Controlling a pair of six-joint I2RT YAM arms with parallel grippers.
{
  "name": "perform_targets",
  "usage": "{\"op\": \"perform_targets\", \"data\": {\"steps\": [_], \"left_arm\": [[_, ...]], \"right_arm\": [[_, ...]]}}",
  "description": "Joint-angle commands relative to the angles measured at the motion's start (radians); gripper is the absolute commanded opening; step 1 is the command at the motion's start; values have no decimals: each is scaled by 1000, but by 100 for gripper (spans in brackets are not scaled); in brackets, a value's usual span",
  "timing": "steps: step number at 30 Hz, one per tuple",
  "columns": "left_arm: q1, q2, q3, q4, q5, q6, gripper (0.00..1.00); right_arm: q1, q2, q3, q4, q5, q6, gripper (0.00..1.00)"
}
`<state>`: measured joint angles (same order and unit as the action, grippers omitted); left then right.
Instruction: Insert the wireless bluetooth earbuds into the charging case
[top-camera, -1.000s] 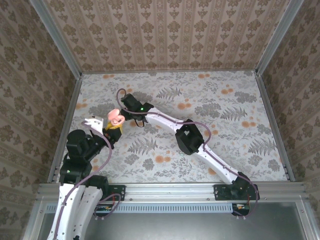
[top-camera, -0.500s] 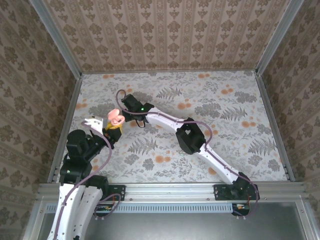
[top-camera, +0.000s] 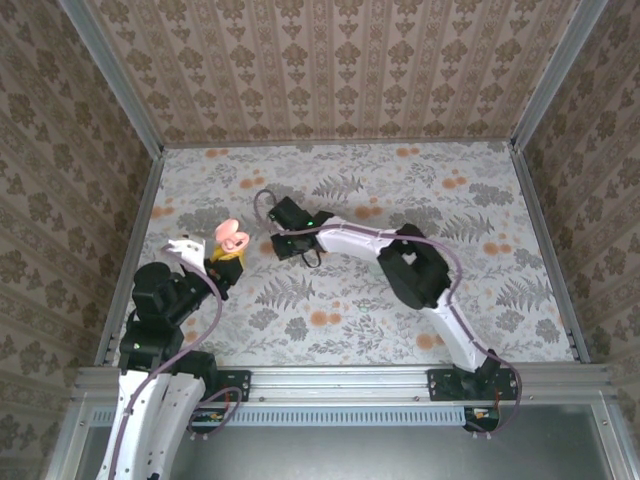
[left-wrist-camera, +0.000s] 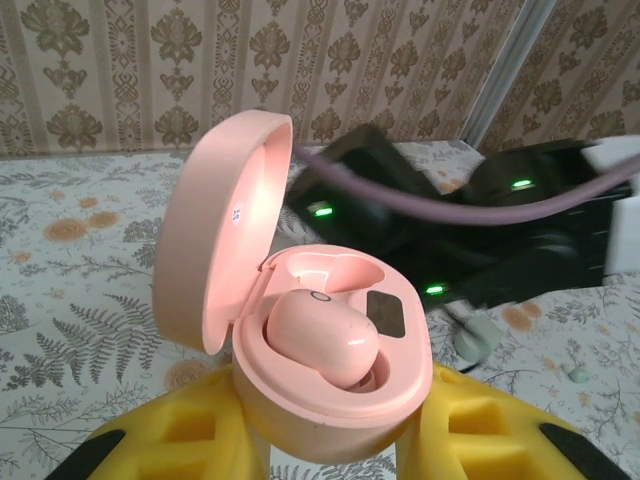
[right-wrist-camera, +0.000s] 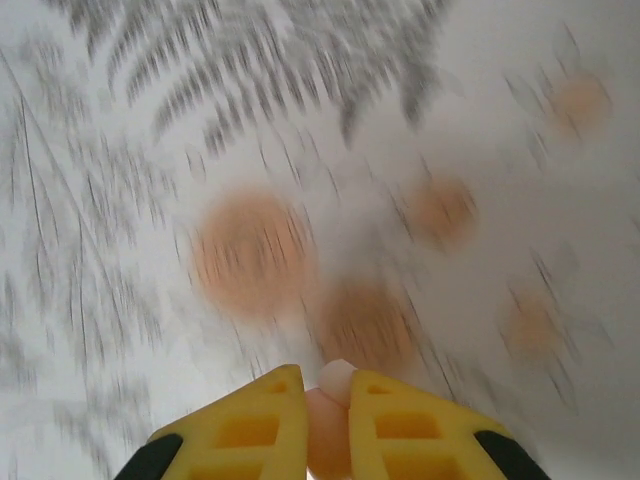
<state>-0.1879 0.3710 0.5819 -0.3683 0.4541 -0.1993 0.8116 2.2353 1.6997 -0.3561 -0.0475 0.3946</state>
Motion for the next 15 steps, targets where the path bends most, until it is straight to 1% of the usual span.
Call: {"op": "perform_targets", "data": {"steps": [1, 4, 8, 11, 15], "left_arm": [[8, 0, -26, 53, 38, -36, 0], [7, 26, -47, 101, 68, -48, 0], [7, 94, -65, 169, 119, -38, 0], [7, 158, -64, 219, 139, -37, 0], [7, 212, -60, 271, 150, -40, 0]], "right_arm": [[-30, -197, -214, 34, -89, -49, 11], [-41, -320, -399, 10, -152, -110, 11], [-66, -399, -565, -27, -241, -167, 12], [-95, -414, -620, -36, -283, -177, 12], [-130, -408, -608, -71, -280, -184, 16]]}}
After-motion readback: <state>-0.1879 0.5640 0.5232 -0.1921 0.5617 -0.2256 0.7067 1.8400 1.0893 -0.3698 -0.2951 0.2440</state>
